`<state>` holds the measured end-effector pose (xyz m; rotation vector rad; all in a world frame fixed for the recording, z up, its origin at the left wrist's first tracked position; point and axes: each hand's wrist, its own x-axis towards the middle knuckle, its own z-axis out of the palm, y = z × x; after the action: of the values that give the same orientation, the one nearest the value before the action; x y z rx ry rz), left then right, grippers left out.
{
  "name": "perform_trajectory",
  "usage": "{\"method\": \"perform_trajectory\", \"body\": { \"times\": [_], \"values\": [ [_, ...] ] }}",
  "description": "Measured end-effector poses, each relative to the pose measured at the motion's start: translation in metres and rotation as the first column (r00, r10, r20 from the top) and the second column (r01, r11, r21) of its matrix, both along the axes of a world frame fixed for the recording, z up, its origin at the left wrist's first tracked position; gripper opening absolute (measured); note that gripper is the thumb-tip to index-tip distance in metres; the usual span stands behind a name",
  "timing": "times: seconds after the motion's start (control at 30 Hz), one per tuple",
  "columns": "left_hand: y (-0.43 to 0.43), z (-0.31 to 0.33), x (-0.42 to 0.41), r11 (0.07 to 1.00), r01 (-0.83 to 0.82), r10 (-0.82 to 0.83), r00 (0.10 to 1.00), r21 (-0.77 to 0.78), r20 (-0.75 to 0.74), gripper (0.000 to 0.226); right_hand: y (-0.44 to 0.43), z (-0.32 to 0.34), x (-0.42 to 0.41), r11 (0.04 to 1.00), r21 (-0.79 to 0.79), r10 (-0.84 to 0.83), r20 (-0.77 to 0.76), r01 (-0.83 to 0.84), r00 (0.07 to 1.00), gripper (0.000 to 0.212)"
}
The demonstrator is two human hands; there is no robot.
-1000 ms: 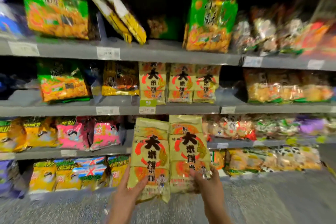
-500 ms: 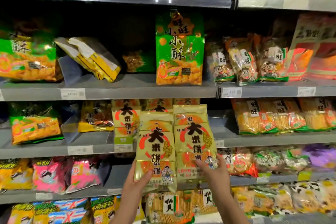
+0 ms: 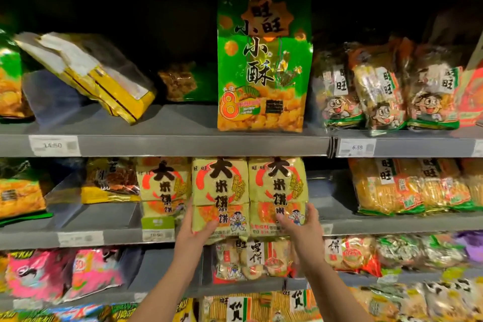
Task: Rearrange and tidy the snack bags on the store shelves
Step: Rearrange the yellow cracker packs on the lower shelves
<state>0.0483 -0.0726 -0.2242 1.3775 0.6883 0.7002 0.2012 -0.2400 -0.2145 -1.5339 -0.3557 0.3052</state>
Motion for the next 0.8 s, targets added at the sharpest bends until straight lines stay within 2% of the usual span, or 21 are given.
{"method": "perform_trajectory", "body": {
  "times": [0.07, 0.13, 0.23, 0.33, 0.43, 0.5, 0.57, 0.63, 0.7, 0.8],
  "values": [
    [0.013, -0.010, 0.013, 1.000, -0.007, 0.008, 1.000, 0.020, -0.028, 0.077, 0.013, -0.010, 0.013, 1.000, 0.005, 0.000, -0.016, 0.000, 1.000, 0.089],
    [0.023, -0.020, 0.023, 0.996, -0.054, 0.062, 0.991, 0.075, -0.117, 0.082, 0.025, -0.020, 0.020, 1.000, -0.012, -0.023, -0.032, 0.022, 0.999, 0.083],
    [0.035, -0.030, 0.035, 0.977, -0.045, 0.083, 0.981, 0.209, -0.175, 0.083, 0.039, -0.029, 0.027, 0.997, -0.035, -0.068, 0.012, 0.068, 0.998, 0.060],
    [0.037, -0.033, 0.043, 0.936, -0.083, 0.167, 0.960, 0.342, -0.224, 0.081, 0.047, -0.034, 0.035, 0.995, -0.041, -0.086, 0.025, 0.087, 0.996, 0.058],
    [0.033, -0.034, 0.050, 0.892, -0.155, 0.293, 0.914, 0.424, -0.281, 0.082, 0.053, -0.035, 0.043, 0.988, -0.107, -0.096, 0.129, 0.110, 0.987, 0.054],
    [0.029, -0.033, 0.055, 0.877, -0.176, 0.337, 0.889, 0.448, -0.311, 0.084, 0.054, -0.038, 0.046, 0.965, -0.209, -0.110, 0.232, 0.159, 0.967, 0.059],
    [0.026, -0.032, 0.058, 0.870, -0.182, 0.358, 0.872, 0.457, -0.335, 0.085, 0.053, -0.041, 0.045, 0.920, -0.294, -0.162, 0.319, 0.260, 0.934, 0.072],
    [0.026, -0.033, 0.060, 0.851, -0.182, 0.388, 0.850, 0.493, -0.357, 0.084, 0.052, -0.043, 0.040, 0.883, -0.342, -0.197, 0.352, 0.321, 0.915, 0.085],
    [0.024, -0.033, 0.058, 0.817, -0.181, 0.431, 0.822, 0.547, -0.372, 0.083, 0.053, -0.045, 0.034, 0.856, -0.371, -0.241, 0.329, 0.359, 0.913, 0.094],
    [0.022, -0.032, 0.057, 0.772, -0.218, 0.505, 0.782, 0.598, -0.365, 0.079, 0.059, -0.046, 0.024, 0.829, -0.411, -0.329, 0.190, 0.379, 0.925, 0.103]
  ]
}}
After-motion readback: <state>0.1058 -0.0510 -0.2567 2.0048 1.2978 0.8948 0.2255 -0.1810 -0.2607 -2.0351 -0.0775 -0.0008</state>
